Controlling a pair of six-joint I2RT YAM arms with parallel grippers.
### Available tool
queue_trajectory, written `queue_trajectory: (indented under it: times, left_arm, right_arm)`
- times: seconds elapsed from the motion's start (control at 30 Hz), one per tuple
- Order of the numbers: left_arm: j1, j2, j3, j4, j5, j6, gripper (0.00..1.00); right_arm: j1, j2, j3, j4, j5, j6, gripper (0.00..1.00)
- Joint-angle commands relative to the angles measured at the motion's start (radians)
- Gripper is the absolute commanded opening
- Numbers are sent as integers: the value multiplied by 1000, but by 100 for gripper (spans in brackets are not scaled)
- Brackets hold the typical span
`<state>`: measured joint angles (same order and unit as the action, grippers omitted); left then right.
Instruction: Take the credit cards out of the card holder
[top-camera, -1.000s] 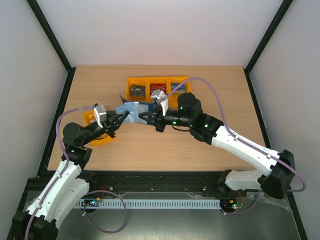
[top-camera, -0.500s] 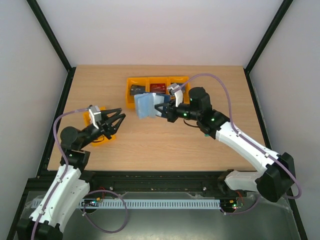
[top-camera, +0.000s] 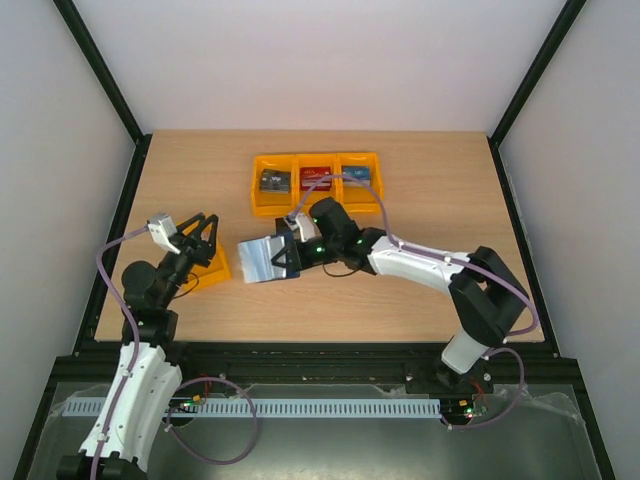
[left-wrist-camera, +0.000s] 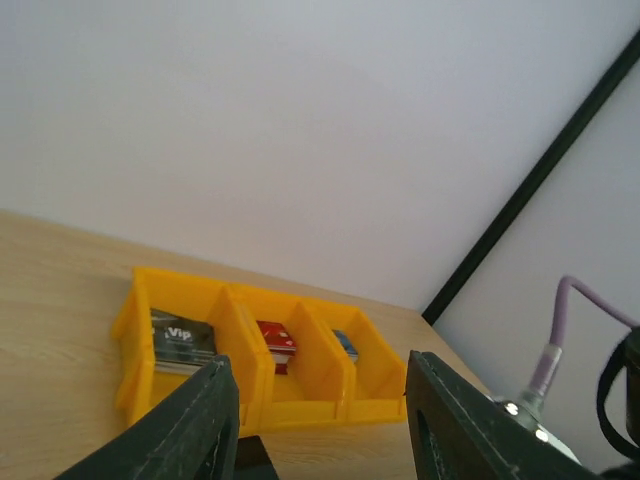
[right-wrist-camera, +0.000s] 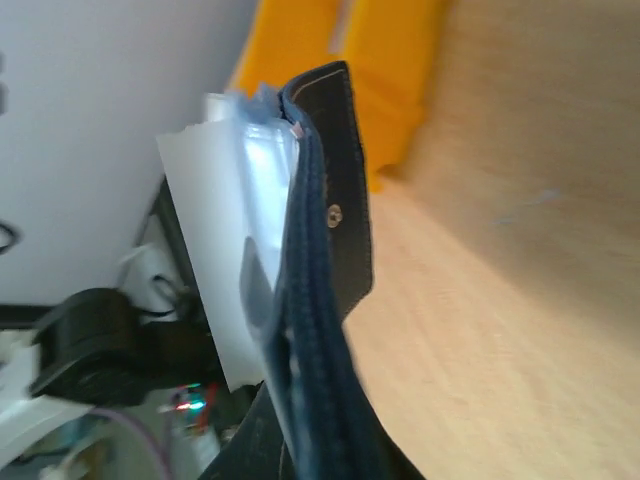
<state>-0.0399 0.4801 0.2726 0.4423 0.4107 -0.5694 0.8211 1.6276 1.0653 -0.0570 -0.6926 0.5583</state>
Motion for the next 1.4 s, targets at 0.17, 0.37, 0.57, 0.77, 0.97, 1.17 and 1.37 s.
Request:
queue_trajectory:
  times: [0.17,0.37,0.57,0.77,0.97,1.17,1.37]
  left_arm:
    - [17,-15,-30,-43,-69,-46,49]
    - [17,-11,-48,-30,-57,-74,49]
    - [6,-7,-44,-57,-52,-79,49]
    - [-30,1,-50,-77,-51,-81,50]
    - [-40,-2,-43,-81,-50,-77,56]
    - [-77,30,-38,-94,-61,-104,56]
    - [-140,107,-29,-102,-82,-177,56]
  right_arm:
    - [-44,133,-59,58,-165,156,2]
    - [-84,125,-166,-124,-113,55,21]
    - [-178,-39,-172,-370,315,1,66]
    - [-189,-142,-2,-642,764,-68,96]
    - [-266,-178,45,-663,943,-89,99]
    - [-231,-114,105,-458,729,-42,83]
    - [-38,179,310,-328,791,4,81]
